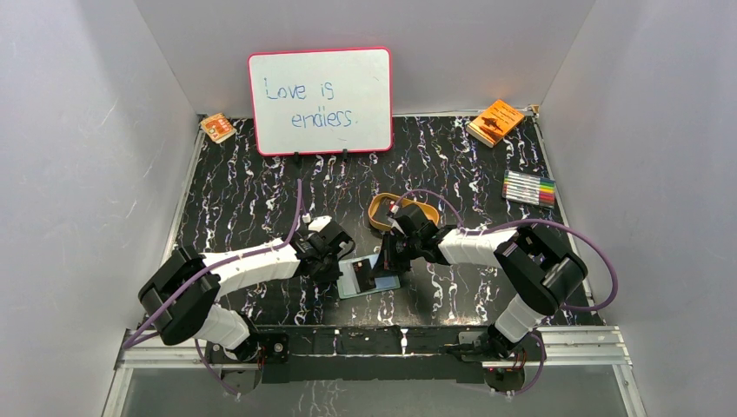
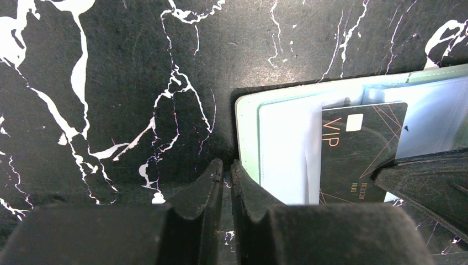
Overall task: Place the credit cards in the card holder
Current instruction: Insert the credit card into the card holder.
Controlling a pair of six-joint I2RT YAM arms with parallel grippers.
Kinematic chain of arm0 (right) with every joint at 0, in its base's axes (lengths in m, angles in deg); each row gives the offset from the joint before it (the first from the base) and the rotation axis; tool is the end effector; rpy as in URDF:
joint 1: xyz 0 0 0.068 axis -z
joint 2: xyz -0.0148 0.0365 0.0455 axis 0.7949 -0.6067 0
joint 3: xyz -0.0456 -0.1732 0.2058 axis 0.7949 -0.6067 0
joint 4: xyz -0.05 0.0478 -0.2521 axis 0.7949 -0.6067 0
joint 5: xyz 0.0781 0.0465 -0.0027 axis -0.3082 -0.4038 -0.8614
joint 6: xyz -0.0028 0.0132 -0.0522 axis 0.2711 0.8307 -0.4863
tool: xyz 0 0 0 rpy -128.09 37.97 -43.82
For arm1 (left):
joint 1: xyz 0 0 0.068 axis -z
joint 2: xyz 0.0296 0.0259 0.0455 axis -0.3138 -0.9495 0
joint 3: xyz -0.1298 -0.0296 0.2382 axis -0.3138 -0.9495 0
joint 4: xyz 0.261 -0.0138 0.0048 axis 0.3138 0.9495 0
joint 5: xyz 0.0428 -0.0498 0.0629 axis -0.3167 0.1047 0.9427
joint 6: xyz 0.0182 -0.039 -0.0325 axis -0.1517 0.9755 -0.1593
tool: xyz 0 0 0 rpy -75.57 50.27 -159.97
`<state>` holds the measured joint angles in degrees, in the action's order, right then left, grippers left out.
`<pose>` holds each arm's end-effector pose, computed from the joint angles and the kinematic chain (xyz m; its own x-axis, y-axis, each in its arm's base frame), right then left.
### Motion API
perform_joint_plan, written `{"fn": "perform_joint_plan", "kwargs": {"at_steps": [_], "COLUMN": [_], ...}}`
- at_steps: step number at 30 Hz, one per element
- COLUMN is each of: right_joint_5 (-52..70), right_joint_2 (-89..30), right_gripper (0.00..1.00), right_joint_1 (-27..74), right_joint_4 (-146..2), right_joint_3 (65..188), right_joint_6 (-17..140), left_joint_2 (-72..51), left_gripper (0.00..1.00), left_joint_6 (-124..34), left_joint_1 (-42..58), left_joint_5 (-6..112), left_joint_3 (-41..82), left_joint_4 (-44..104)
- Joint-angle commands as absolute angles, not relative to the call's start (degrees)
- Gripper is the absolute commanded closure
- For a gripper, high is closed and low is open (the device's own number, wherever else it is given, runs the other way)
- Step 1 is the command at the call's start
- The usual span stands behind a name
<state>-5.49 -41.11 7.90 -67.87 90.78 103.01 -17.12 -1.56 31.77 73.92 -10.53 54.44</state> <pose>0.2026 0.2197 0.1396 -0.9735 0.0052 -0.2285 -0.1561 0.7153 0.6812 0.1708 -0.1920 0.1653 -0.8887 -0.1777 -0.4227 -0.0669 0.9622 -0.2638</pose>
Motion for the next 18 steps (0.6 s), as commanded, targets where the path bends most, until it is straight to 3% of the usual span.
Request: {"fn": "perform_joint_plan", "kwargs": {"at_steps": [1, 18], "right_joint_5": [-2.3, -3.0], "right_joint_2": [-41.6, -43.4], "right_gripper": [1.00, 1.00], "right_joint_1": [7.7, 6.0], "right_joint_4": [-67.9, -66.8], "right_joint_3": [92.7, 93.9], "right_joint_6": [102.9, 104.3], "left_joint_2": [-19.5, -19.8], "left_gripper": [0.91, 0.92], "left_joint_6": [-1.4, -1.5], "left_joint_1": [31.9, 31.9], "left_joint_5": [72.0, 71.2], "left_joint_3": [-11.9, -11.5], "left_joint_4": [54.0, 53.4]}}
